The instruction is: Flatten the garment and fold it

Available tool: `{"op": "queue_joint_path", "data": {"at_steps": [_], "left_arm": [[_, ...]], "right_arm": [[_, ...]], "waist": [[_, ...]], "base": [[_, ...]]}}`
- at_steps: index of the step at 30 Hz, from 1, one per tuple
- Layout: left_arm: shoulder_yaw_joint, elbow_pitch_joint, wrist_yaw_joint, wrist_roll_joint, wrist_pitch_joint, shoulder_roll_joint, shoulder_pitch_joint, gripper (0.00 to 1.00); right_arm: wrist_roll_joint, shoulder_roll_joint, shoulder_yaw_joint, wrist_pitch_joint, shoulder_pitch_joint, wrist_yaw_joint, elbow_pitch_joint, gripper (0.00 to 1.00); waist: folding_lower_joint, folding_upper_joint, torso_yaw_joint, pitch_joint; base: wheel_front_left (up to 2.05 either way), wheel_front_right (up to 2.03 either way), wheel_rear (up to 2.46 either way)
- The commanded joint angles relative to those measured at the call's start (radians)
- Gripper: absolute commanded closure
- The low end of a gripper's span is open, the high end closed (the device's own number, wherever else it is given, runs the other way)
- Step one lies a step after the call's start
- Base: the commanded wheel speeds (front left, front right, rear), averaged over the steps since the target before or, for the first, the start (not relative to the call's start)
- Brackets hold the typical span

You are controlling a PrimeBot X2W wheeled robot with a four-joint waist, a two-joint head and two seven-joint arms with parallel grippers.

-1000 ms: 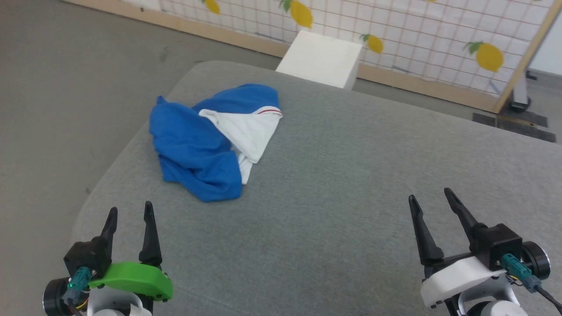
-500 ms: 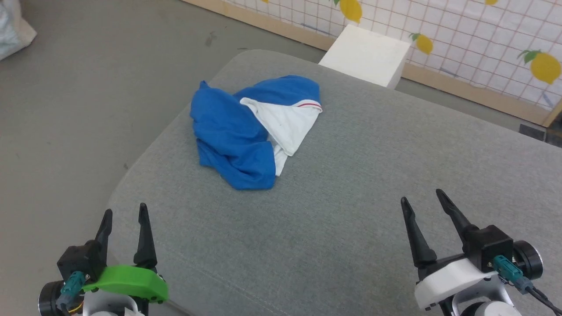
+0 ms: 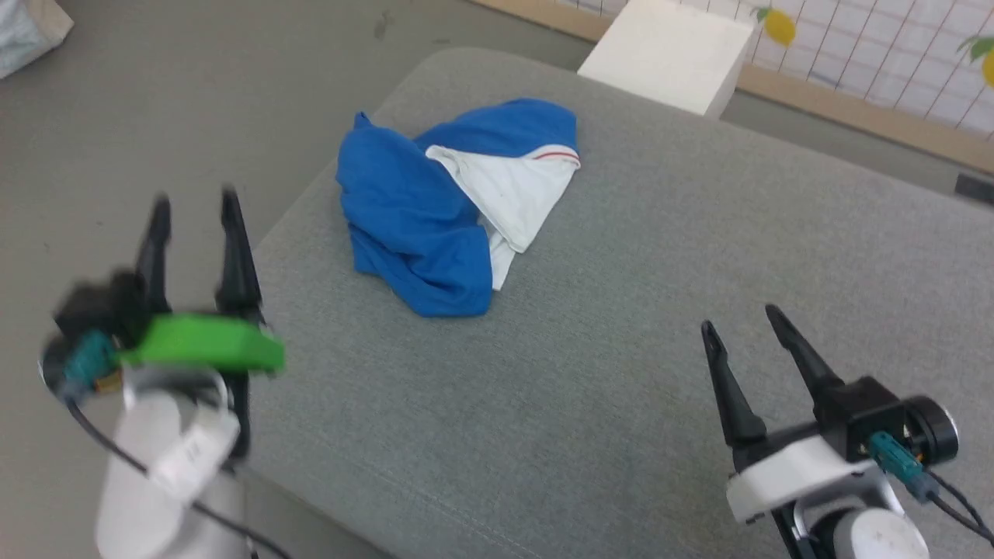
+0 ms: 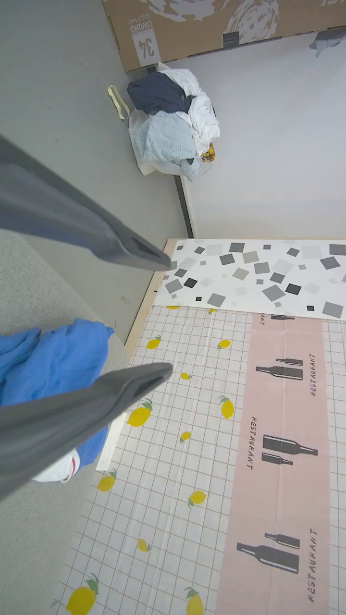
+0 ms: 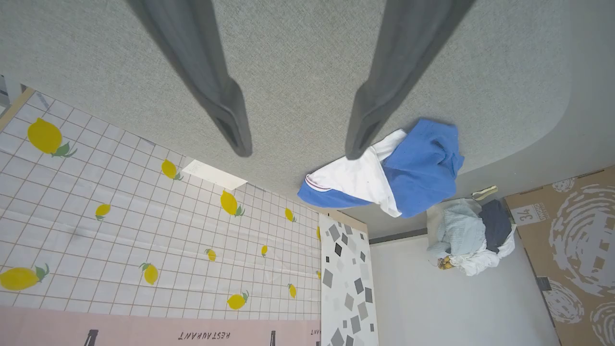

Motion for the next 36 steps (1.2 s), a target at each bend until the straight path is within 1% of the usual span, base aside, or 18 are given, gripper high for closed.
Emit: {"op": "queue_joint_path", "data": {"at_steps": [1,4,7,13,17,20,23,25,30,33,36], "left_arm": [[0.003,0.023,-0.008,-0.017,-0.009,0.025,-0.072,0.0],[-0.004,0.082,-0.012,-0.039,-0.014,0.066,-0.185,0.0],[-0.047,0.182,-0.016,-0.098,0.011,0.136,-0.343,0.0],[-0.185,0.34,-0.016,-0.225,0.174,0.269,-0.56,0.0],[-0.299,0.423,-0.016,-0.326,0.295,0.34,-0.655,0.0],[-0.379,0.467,-0.016,-0.414,0.388,0.38,-0.693,0.0],[-0.451,0.504,-0.016,-0.522,0.508,0.419,-0.708,0.0],[-0.477,0.525,-0.016,-0.591,0.578,0.444,-0.708,0.0],[-0.507,0.594,-0.016,-0.729,0.725,0.481,-0.677,0.0],[-0.506,0.644,-0.016,-0.772,0.768,0.486,-0.651,0.0],[-0.508,0.701,-0.016,-0.805,0.815,0.478,-0.626,0.0]], "right_arm": [[-0.015,0.001,0.005,0.002,-0.03,-0.002,-0.009,0.0],[-0.025,0.001,0.011,0.004,-0.057,-0.002,-0.017,0.0],[-0.034,0.001,0.02,0.007,-0.088,-0.002,-0.03,0.0],[-0.056,0.001,0.033,0.016,-0.131,-0.002,-0.039,0.0],[-0.061,0.001,0.04,0.012,-0.155,-0.002,-0.052,0.0],[-0.065,0.001,0.043,0.011,-0.172,-0.002,-0.059,0.0],[-0.064,0.001,0.048,0.008,-0.191,-0.002,-0.061,0.0],[-0.062,0.001,0.051,0.006,-0.201,-0.002,-0.061,0.0],[-0.057,0.001,0.048,-0.004,-0.221,-0.002,-0.053,0.0],[-0.05,0.001,0.049,-0.011,-0.226,-0.002,-0.045,0.0],[-0.039,0.001,0.05,-0.016,-0.229,-0.002,-0.038,0.0]], "waist": [[-0.0001,0.0114,-0.025,0.046],[-0.0001,0.0116,-0.052,0.086],[-0.0001,0.0119,-0.091,0.145],[-0.0001,0.012,-0.177,0.237],[-0.0001,0.012,-0.226,0.295],[-0.0001,0.012,-0.261,0.332],[-0.0001,0.012,-0.298,0.371],[-0.0001,0.012,-0.317,0.392],[-0.0001,0.012,-0.357,0.428],[-0.0001,0.012,-0.372,0.436],[-0.0001,0.012,-0.384,0.44]], "base": [[0.0,0.0,0.0],[0.0,0.0,0.0],[0.0,0.0,0.0],[0.0,0.0,0.0],[0.0,0.0,0.0],[0.0,0.0,0.0],[0.0,0.0,0.0],[0.0,0.0,0.0],[0.0,0.0,0.0],[0.0,0.0,0.0],[0.0,0.0,0.0]]}}
